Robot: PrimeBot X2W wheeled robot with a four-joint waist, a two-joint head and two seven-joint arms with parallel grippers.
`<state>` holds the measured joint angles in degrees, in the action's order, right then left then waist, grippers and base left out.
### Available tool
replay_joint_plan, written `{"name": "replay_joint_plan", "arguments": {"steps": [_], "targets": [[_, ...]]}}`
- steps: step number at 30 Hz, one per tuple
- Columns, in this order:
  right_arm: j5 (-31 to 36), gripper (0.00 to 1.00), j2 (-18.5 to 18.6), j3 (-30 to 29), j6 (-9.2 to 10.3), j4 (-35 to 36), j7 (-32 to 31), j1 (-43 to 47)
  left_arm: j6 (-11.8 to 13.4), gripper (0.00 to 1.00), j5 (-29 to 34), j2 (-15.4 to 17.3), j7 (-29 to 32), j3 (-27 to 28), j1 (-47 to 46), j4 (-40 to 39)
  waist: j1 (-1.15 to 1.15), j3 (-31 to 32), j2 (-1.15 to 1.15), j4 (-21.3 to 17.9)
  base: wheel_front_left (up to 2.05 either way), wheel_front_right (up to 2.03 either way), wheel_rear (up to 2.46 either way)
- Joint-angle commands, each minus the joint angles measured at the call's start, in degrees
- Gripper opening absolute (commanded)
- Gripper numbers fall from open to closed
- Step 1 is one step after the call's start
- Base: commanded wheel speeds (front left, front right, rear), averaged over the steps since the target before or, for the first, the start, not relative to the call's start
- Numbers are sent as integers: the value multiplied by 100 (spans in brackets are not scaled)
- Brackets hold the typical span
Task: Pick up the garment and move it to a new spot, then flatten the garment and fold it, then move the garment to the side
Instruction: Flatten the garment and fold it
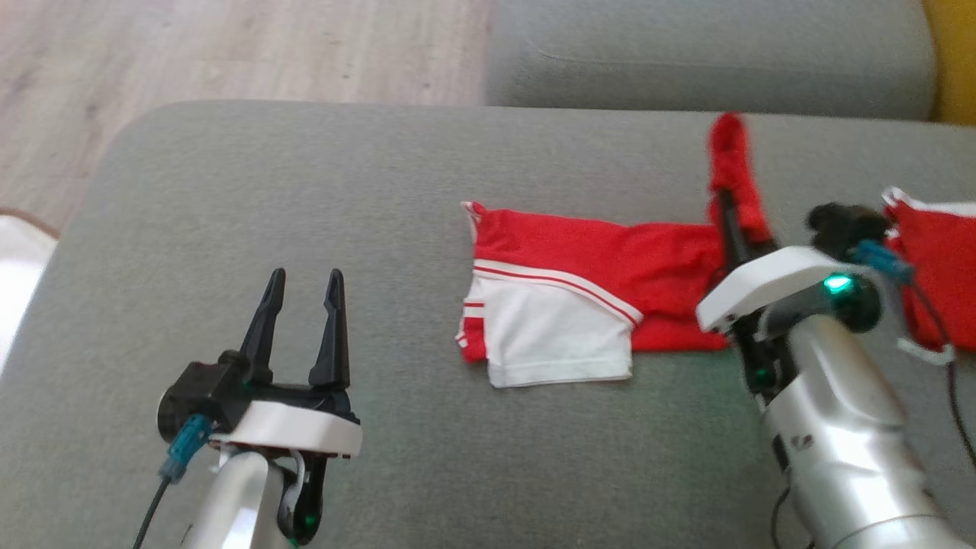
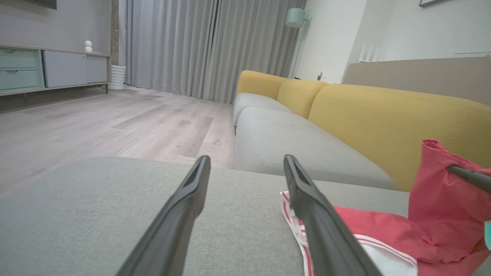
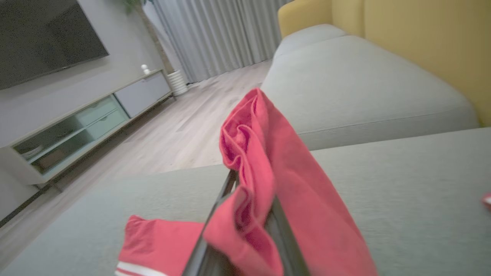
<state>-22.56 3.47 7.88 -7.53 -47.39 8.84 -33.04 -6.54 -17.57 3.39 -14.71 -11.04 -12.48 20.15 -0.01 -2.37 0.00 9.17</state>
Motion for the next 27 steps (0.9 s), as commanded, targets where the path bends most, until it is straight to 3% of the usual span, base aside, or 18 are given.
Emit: {"name": "replay_joint_plan", "arguments": {"steps": [1, 11, 27], "targets": [[-59, 0, -57, 171, 4, 216, -2, -120, 10, 100, 53, 81, -28, 181, -144, -184, 1, 58, 0, 128, 0, 0, 0], [-1463, 0, -58, 1685, 4, 73, 93, -150, 11, 100, 17, 77, 21, 0, -183, -182, 1, -101, 0, 745, 0, 0, 0], [-2451, 0, -58, 2886, 4, -892, 565, -539, 40, 100, -178, -9, -6, -297, -440, -16, 1, -500, 0, 1301, 0, 0, 0]]}}
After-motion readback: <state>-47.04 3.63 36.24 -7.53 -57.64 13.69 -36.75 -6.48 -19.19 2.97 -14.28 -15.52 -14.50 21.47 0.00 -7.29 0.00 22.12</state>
